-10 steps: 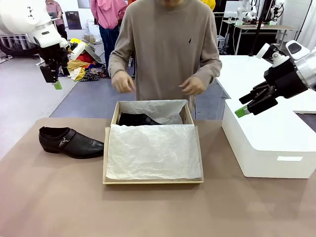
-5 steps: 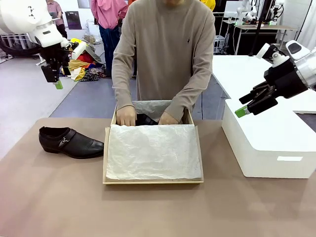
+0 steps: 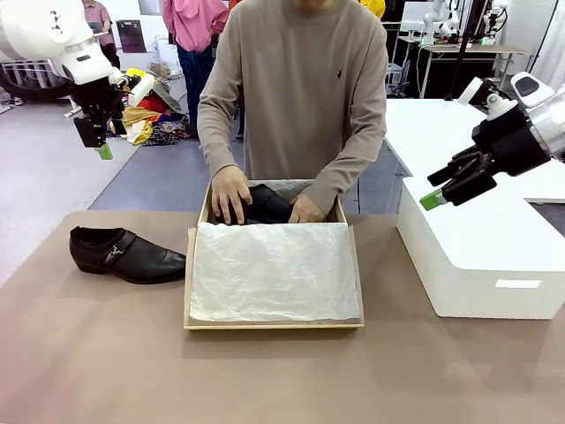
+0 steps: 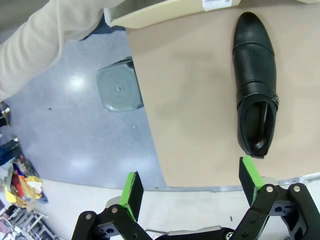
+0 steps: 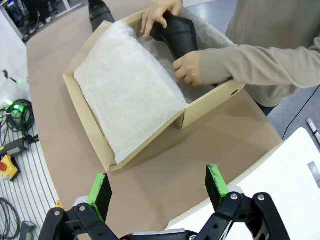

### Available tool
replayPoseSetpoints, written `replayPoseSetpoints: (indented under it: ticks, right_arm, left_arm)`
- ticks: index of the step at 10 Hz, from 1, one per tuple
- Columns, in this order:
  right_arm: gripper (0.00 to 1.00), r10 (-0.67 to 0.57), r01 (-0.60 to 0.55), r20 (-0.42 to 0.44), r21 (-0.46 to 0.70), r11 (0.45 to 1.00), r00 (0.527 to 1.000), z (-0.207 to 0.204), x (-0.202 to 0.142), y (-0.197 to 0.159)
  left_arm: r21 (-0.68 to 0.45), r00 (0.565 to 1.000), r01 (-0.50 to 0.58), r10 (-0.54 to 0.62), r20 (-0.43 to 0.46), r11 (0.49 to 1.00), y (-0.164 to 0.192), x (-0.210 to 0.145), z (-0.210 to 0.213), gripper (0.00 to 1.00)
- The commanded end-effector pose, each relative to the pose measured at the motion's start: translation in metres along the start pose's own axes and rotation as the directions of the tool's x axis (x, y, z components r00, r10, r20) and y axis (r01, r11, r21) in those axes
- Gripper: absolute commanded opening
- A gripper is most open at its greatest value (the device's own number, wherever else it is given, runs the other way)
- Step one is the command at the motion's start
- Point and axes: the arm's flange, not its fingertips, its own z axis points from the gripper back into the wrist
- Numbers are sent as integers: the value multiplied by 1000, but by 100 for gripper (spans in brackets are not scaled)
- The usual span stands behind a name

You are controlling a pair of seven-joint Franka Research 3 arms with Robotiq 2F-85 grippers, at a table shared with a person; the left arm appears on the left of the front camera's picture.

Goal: Pack the shoes into the box.
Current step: Place the other shoe of the Shoes into the Shoes Box.

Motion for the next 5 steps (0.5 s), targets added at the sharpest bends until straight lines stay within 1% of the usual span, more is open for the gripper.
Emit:
replayPoseSetpoints:
  ticks: [1,3,4,5]
  right_arm:
    - [100,26,-26,32,9,1000,999,-2,1,-4]
    - [100,26,-26,32,9,1000,999,-2,1,-4]
    - [100,26,-26,32,9,1000,999,-2,1,-4]
    - [100,26,-26,32,9,1000,999,-2,1,-4]
  left_arm:
    - [5,1000,9,-9,-7,1000,0,-2,1,100]
    - [0,1000,0,0,0,1000,0,0,0,100]
    - [25,1000,-2,2,-24,1000,-13,-2,0,100]
    - [28,999,-25,25,-25,999,-28,-6,1,100]
